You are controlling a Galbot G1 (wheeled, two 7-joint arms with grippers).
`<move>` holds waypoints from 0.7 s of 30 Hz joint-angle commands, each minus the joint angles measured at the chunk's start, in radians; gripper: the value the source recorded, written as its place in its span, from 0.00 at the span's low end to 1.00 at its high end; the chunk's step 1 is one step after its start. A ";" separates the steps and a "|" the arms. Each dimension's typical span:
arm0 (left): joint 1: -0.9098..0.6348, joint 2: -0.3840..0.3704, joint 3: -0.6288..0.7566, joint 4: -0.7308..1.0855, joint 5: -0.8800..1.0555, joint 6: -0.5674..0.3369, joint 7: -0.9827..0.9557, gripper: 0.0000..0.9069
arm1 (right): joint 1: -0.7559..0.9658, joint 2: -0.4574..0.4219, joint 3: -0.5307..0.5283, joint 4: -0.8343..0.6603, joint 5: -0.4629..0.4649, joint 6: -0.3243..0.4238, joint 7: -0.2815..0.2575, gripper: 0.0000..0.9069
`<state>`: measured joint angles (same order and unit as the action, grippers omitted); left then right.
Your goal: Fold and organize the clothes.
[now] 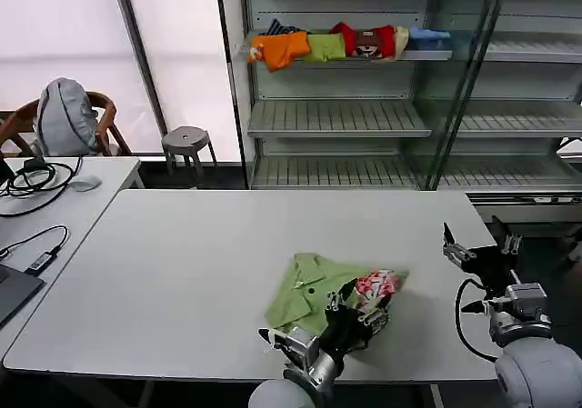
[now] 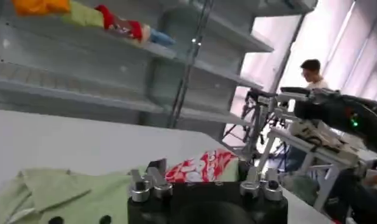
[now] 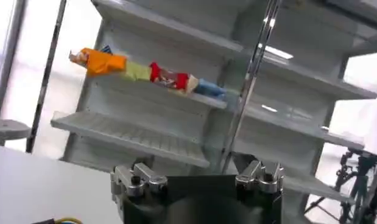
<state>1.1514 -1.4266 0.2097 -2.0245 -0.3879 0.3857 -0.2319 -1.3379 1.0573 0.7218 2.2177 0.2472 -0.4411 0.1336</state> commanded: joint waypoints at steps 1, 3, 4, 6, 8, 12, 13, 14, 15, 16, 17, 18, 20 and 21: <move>-0.044 -0.065 -0.015 0.173 0.016 -0.075 -0.039 1.00 | 0.043 -0.069 0.087 -0.002 0.051 0.001 -0.004 1.00; -0.050 -0.080 0.005 0.181 0.008 -0.072 -0.038 1.00 | 0.045 -0.092 0.117 -0.004 0.069 -0.003 -0.004 1.00; -0.050 -0.083 0.016 0.184 0.018 -0.073 -0.036 1.00 | 0.044 -0.095 0.122 -0.006 0.072 -0.003 -0.003 1.00; -0.051 -0.097 0.042 0.201 0.038 -0.074 -0.031 1.00 | 0.035 -0.097 0.135 -0.010 0.073 -0.002 -0.003 1.00; -0.055 -0.116 0.050 0.215 0.038 -0.076 -0.031 1.00 | 0.027 -0.092 0.146 -0.008 0.074 0.000 -0.003 1.00; -0.082 -0.138 0.069 0.226 0.016 -0.074 -0.024 1.00 | 0.006 -0.099 0.183 0.001 0.085 0.001 -0.005 1.00; -0.089 -0.143 0.076 0.225 0.007 -0.073 -0.024 1.00 | 0.002 -0.104 0.192 0.002 0.089 0.001 -0.005 1.00; -0.094 -0.147 0.081 0.225 0.001 -0.073 -0.024 1.00 | 0.000 -0.107 0.201 0.002 0.092 0.000 -0.007 1.00; -0.103 -0.155 0.091 0.227 -0.003 -0.073 -0.021 1.00 | -0.001 -0.110 0.211 0.001 0.094 0.001 -0.006 1.00; -0.111 -0.163 0.096 0.233 -0.001 -0.073 -0.014 1.00 | -0.002 -0.112 0.218 0.000 0.097 0.000 -0.006 1.00; -0.119 -0.169 0.100 0.239 0.005 -0.074 -0.014 1.00 | -0.003 -0.112 0.223 -0.001 0.099 0.000 -0.006 1.00; -0.133 -0.182 0.101 0.262 0.023 -0.077 -0.013 1.00 | -0.005 -0.111 0.224 -0.002 0.099 0.000 -0.006 1.00; -0.164 -0.202 0.088 0.307 0.048 -0.090 -0.016 1.00 | -0.011 -0.106 0.224 0.001 0.098 0.001 -0.005 1.00; -0.176 -0.210 0.074 0.330 0.058 -0.094 -0.018 1.00 | -0.014 -0.102 0.222 0.004 0.097 0.001 -0.005 1.00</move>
<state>1.0618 -1.5594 0.2777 -1.8212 -0.3754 0.3188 -0.2469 -1.3405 0.9671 0.8902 2.2168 0.3267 -0.4409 0.1288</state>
